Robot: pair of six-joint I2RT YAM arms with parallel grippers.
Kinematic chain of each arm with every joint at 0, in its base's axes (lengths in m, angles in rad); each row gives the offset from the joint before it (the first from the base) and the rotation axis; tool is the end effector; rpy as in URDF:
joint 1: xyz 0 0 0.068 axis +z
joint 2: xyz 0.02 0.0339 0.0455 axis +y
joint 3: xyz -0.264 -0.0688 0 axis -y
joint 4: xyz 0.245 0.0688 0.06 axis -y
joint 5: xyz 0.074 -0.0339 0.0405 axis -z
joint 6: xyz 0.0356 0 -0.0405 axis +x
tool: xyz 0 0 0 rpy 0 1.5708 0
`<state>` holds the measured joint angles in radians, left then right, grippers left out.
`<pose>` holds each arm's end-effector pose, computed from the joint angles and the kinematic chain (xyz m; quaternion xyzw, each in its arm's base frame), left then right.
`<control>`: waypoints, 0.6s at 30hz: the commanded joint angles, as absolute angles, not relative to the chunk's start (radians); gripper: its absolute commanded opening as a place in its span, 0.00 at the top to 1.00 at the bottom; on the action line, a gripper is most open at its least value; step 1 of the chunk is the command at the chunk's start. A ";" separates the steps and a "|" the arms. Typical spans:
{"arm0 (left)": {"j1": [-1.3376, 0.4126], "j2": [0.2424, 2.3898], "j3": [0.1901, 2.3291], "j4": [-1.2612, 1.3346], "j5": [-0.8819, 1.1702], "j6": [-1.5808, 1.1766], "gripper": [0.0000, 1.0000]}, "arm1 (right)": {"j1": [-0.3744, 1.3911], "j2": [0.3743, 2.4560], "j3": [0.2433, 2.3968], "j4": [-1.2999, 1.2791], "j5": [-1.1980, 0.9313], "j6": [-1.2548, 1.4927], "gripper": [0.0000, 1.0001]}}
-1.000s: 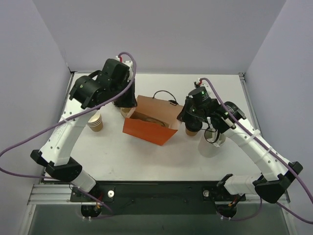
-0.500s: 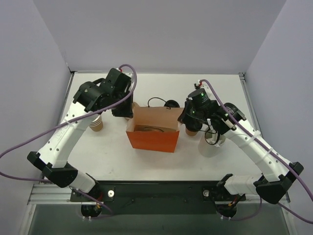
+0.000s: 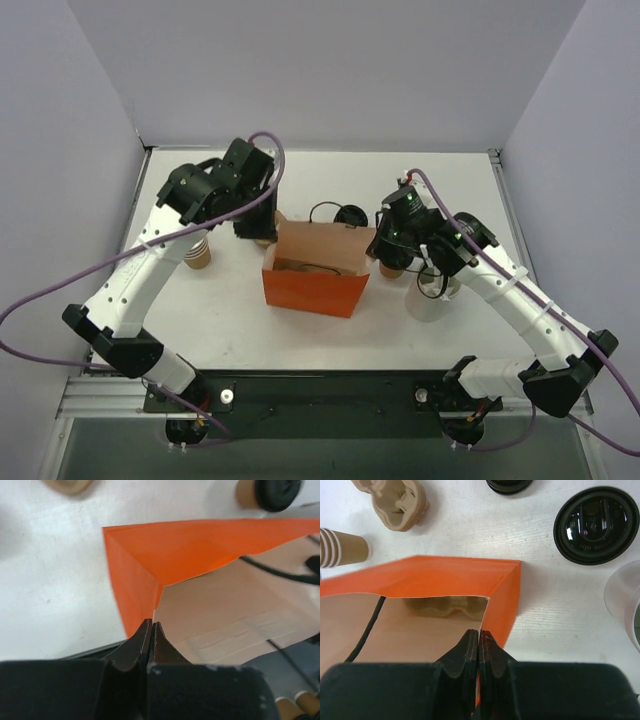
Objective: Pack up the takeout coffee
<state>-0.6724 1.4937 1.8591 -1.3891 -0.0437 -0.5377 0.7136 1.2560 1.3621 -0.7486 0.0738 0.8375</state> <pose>0.2075 -0.1633 0.4267 0.0589 0.9608 -0.1363 0.2341 0.2007 0.1703 0.3845 0.0718 0.8909 0.2896 0.3425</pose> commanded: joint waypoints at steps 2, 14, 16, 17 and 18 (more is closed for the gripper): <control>-0.670 1.548 2.203 -1.515 -0.060 -0.543 1.00 | 0.706 1.229 1.494 -0.762 0.115 0.822 1.00; -0.672 1.399 1.715 -1.321 -0.022 -0.563 1.00 | 0.706 1.247 1.359 -0.749 0.069 0.767 1.00; -0.669 1.404 1.758 -1.324 -0.025 -0.546 0.89 | 0.704 1.243 1.361 -0.721 0.052 0.724 1.00; -0.667 1.410 1.779 -1.328 -0.031 -0.537 0.86 | 0.701 1.239 1.370 -0.707 0.032 0.710 1.00; -0.660 1.426 1.840 -1.348 -0.049 -0.529 0.84 | 0.701 1.238 1.374 -0.695 0.022 0.681 1.00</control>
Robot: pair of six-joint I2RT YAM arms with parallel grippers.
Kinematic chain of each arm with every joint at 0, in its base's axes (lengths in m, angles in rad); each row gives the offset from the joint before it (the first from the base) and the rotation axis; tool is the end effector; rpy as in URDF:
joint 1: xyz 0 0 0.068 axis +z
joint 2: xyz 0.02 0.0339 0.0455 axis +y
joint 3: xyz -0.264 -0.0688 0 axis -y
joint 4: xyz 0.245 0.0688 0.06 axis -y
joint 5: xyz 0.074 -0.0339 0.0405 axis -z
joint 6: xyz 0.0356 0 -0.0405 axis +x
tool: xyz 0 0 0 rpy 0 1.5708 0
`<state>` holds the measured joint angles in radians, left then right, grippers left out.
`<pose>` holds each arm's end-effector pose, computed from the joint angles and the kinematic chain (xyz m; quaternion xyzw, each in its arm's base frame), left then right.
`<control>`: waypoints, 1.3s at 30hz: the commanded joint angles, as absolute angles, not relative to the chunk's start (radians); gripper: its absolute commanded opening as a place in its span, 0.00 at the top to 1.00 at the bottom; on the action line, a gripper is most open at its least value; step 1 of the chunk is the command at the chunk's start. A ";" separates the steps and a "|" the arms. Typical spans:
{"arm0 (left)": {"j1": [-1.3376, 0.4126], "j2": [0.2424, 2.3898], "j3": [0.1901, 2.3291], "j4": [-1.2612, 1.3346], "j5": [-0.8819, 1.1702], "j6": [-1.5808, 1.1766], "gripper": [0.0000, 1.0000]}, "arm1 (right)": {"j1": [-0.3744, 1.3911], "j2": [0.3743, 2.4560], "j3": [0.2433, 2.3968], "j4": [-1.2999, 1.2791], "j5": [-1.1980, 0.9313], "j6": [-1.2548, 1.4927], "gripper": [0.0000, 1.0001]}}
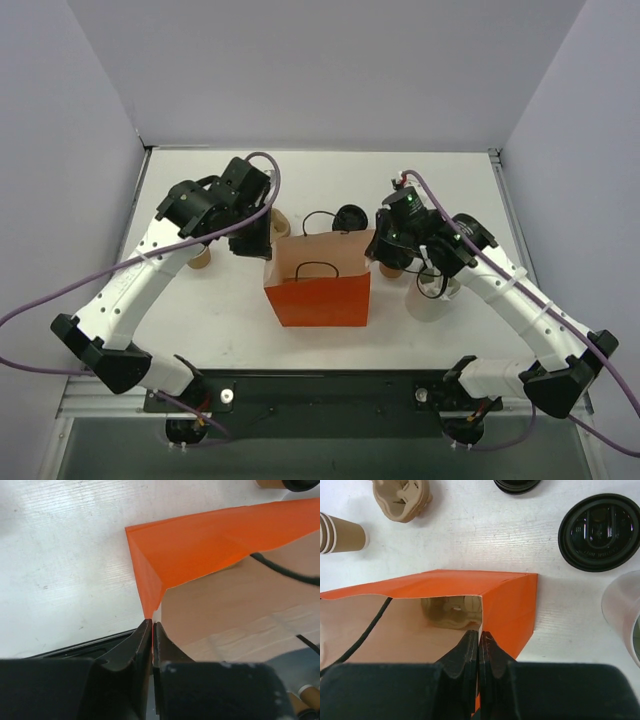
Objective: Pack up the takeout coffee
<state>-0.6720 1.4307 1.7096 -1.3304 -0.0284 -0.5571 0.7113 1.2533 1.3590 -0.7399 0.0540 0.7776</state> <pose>0.2014 -0.1589 0.4049 0.0518 0.9650 -0.1368 0.2177 0.2006 0.1703 0.3849 0.0417 0.8911 0.2880 0.3482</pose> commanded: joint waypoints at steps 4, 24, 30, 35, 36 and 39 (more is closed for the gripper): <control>-0.640 1.474 1.984 -1.393 -0.058 -0.497 0.78 | 0.706 1.229 1.384 -0.596 -0.047 0.595 1.00; -0.608 1.249 1.825 -1.208 -0.346 -0.469 0.36 | 0.764 0.776 0.910 -0.347 -0.215 0.308 1.00; -0.594 1.169 1.689 -1.131 -0.376 -0.462 0.33 | 0.782 0.719 0.874 -0.334 -0.193 0.313 1.00; -0.586 1.172 1.654 -1.108 -0.352 -0.437 0.30 | 0.808 0.680 0.861 -0.339 -0.138 0.330 1.00; -0.581 1.177 1.654 -1.106 -0.339 -0.436 0.28 | 0.807 0.684 0.864 -0.344 -0.130 0.337 1.00; -0.557 1.192 1.649 -1.103 -0.256 -0.445 0.23 | 0.805 0.739 0.914 -0.379 -0.121 0.396 1.00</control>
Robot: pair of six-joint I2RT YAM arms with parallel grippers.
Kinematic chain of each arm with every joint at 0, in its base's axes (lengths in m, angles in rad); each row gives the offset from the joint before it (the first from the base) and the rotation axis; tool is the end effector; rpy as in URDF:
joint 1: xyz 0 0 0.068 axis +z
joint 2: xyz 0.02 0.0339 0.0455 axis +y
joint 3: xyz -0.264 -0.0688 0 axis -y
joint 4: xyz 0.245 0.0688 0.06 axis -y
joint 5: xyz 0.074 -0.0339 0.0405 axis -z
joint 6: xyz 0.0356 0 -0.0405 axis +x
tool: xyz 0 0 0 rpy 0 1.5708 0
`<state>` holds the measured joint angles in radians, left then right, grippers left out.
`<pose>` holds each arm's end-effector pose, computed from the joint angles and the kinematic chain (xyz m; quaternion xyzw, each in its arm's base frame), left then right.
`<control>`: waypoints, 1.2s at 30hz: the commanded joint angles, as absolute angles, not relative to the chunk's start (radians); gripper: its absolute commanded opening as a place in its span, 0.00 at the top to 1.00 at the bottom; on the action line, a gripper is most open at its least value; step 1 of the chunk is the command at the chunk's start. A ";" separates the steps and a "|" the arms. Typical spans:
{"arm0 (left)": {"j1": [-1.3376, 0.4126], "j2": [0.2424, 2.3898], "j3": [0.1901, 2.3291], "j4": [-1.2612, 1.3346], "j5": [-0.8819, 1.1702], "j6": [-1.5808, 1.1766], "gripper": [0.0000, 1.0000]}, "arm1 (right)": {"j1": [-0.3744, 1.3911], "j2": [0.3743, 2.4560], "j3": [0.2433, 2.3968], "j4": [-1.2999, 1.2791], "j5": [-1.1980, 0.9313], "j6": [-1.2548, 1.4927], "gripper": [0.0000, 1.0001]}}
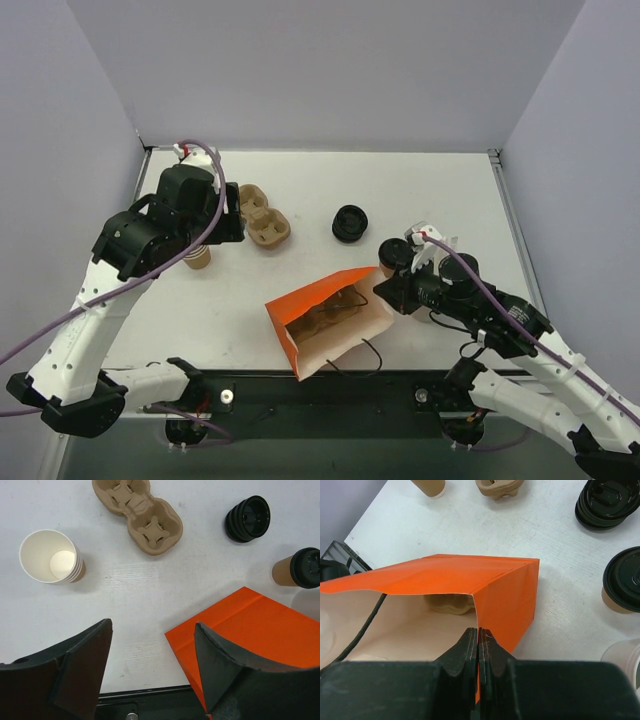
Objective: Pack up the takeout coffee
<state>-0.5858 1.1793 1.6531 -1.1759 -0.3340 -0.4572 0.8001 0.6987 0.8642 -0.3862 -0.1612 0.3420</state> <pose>0.1665 -0.0965 0.4532 -0.0123 0.8972 -0.0760 0.4349 0.1047 0.1160 0.3590 -0.2257 0.7464 0.3896 0.4901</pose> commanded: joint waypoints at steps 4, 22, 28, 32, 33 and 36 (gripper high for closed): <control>-0.511 1.177 1.617 -1.101 -0.106 -0.488 0.03 | 0.807 0.837 0.989 -0.422 -0.081 0.556 1.00; -0.409 1.088 1.522 -1.155 0.328 -0.508 0.33 | 0.746 1.117 1.243 -0.604 0.026 0.853 1.00; -0.580 1.120 1.486 -1.108 0.211 -0.560 0.32 | 0.747 1.115 1.230 -0.606 0.031 0.868 1.00; -0.627 1.170 1.511 -1.157 0.074 -0.548 0.32 | 0.747 1.111 1.238 -0.611 0.034 0.853 1.00; -0.627 1.175 1.512 -1.152 0.055 -0.543 0.32 | 0.747 1.112 1.235 -0.611 0.034 0.851 1.00; -0.629 1.199 1.520 -1.124 0.044 -0.529 0.35 | 0.747 1.108 1.229 -0.612 0.031 0.853 1.00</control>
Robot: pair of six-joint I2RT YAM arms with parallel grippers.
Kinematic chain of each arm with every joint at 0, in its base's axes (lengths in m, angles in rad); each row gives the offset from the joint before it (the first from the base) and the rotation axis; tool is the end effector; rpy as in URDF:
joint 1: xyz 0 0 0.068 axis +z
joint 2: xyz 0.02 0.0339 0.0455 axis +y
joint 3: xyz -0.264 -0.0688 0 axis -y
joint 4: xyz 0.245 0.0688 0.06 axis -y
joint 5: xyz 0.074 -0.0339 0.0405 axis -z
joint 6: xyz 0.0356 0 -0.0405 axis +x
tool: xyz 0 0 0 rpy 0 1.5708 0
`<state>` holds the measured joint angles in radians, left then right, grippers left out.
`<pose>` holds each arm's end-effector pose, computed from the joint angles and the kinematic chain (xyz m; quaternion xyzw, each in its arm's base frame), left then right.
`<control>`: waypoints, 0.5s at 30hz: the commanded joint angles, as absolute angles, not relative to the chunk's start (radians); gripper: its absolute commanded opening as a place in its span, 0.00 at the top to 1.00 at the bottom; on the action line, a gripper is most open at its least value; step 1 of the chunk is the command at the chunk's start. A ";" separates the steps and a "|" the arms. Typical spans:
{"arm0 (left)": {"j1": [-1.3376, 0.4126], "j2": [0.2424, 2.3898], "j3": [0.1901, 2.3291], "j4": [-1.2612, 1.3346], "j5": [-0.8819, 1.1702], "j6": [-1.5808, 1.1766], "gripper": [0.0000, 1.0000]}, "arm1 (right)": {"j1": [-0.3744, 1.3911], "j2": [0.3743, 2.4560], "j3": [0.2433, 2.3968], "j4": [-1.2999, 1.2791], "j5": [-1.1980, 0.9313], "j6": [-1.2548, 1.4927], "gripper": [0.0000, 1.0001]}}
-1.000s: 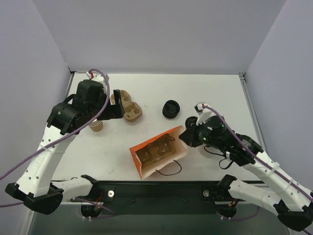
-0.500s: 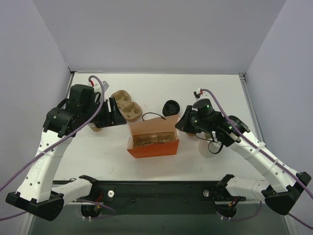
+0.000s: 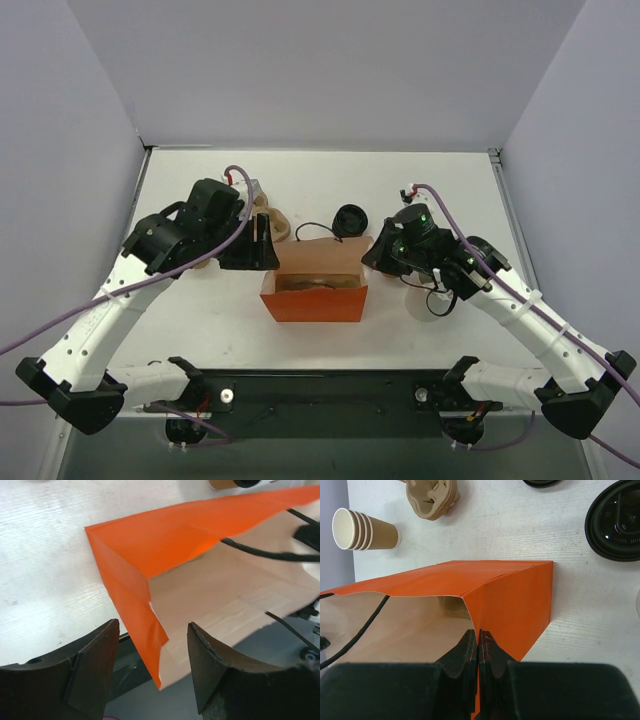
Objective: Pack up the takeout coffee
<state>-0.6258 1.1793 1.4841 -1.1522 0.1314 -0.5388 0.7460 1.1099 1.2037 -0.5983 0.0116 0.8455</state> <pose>0.1653 -0.1252 0.4064 0.0638 0.9314 -0.2455 0.2611 0.1742 0.1604 0.3797 0.0458 0.8600 0.3596 0.3592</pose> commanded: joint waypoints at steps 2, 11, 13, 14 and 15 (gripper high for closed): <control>-0.637 1.225 1.528 -1.132 0.031 -0.523 0.41 | 0.747 1.104 1.227 -0.612 0.029 0.851 1.00; -0.655 1.235 1.525 -1.100 0.008 -0.465 0.64 | 0.745 1.118 1.232 -0.611 0.017 0.824 1.00; -0.653 1.241 1.525 -1.088 0.008 -0.448 0.78 | 0.744 1.121 1.233 -0.611 0.012 0.816 0.99; -0.653 1.246 1.526 -1.086 0.008 -0.443 0.85 | 0.744 1.123 1.236 -0.611 0.009 0.808 0.96; -0.653 1.249 1.534 -1.086 0.008 -0.433 0.91 | 0.744 1.126 1.241 -0.612 0.008 0.792 0.94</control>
